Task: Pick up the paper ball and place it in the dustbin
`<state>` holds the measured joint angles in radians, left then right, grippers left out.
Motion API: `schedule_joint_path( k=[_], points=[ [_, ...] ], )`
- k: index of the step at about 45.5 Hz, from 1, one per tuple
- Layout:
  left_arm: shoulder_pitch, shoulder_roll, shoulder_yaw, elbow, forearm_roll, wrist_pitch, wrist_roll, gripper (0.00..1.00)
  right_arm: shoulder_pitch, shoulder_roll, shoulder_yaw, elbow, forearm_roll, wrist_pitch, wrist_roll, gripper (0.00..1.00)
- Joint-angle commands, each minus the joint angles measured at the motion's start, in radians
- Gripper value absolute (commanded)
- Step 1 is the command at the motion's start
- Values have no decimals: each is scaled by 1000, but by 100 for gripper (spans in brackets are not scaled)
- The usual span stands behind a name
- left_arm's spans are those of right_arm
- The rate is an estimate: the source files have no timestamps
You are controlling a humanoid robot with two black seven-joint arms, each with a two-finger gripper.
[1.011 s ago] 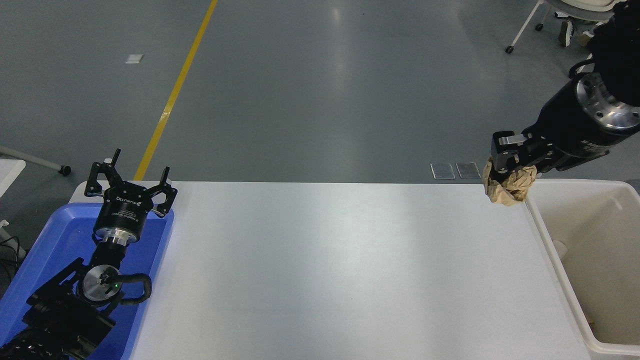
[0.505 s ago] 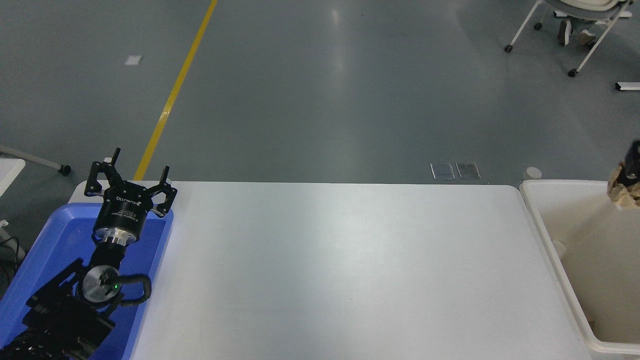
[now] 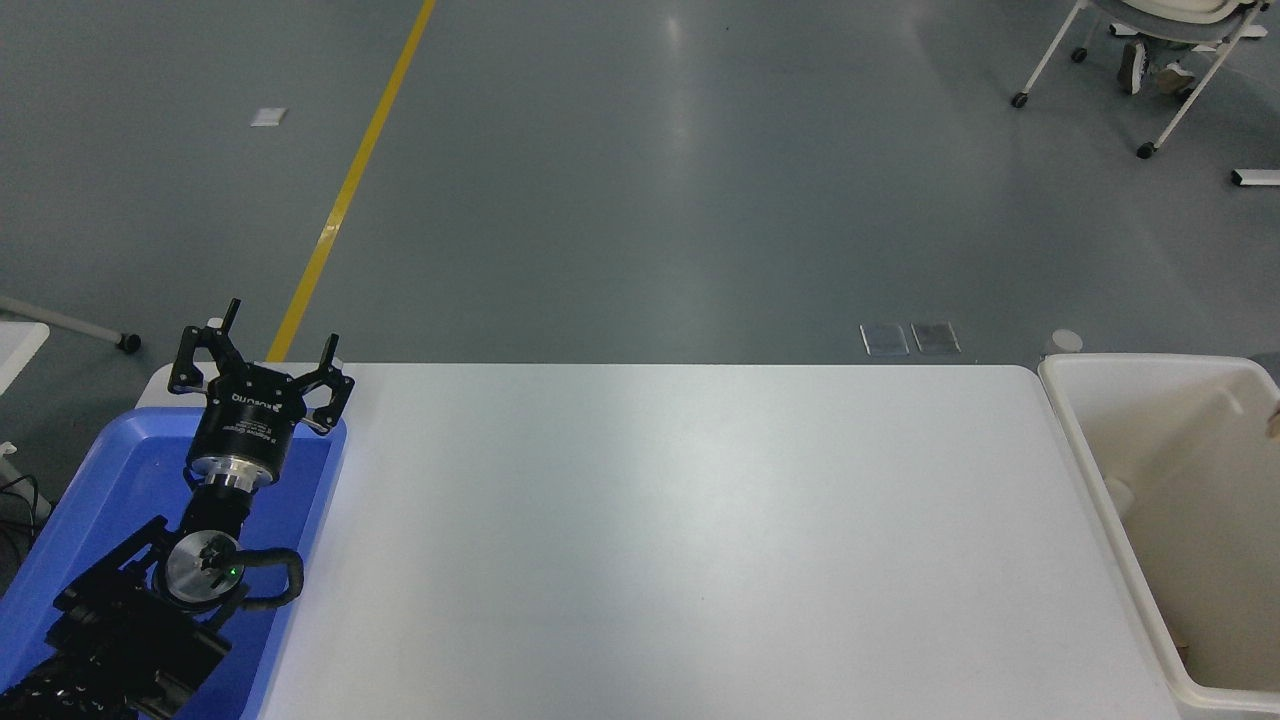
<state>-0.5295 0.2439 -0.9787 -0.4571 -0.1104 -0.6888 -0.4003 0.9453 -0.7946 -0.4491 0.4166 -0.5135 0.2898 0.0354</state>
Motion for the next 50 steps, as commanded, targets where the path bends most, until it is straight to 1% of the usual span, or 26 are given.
schedule_joint_path(
  k=[1,10,20,21,22,23,24,40,45,50],
  points=[
    [-1,0,0,0,0,0,0,100,-230,166,89,-222,113,-78,-11,0],
    [-1,0,0,0,0,2,0,100,-258,244,86,-240,116,-138,-17,0],
    [-1,0,0,0,0,0,0,100,-260,265,84,-239,116,-169,-17,0],
    [-1,0,0,0,0,2,0,100,-260,265,84,-239,116,-169,-17,5],
    [-1,0,0,0,0,2,0,100,-260,265,84,-239,116,-169,-17,28],
    [-1,0,0,0,0,2,0,100,-260,264,84,-239,116,-167,-17,66],
    [-1,0,0,0,0,2,0,100,-260,262,83,-237,116,-164,-15,100],
    [-1,0,0,0,0,0,0,100,-220,255,64,-202,96,-152,-11,100],
    [-1,0,0,0,0,0,0,100,-122,213,-81,-130,99,-147,-5,100],
    [-3,0,2,0,0,0,2,100,35,166,-221,49,98,-149,-5,100]
  ],
)
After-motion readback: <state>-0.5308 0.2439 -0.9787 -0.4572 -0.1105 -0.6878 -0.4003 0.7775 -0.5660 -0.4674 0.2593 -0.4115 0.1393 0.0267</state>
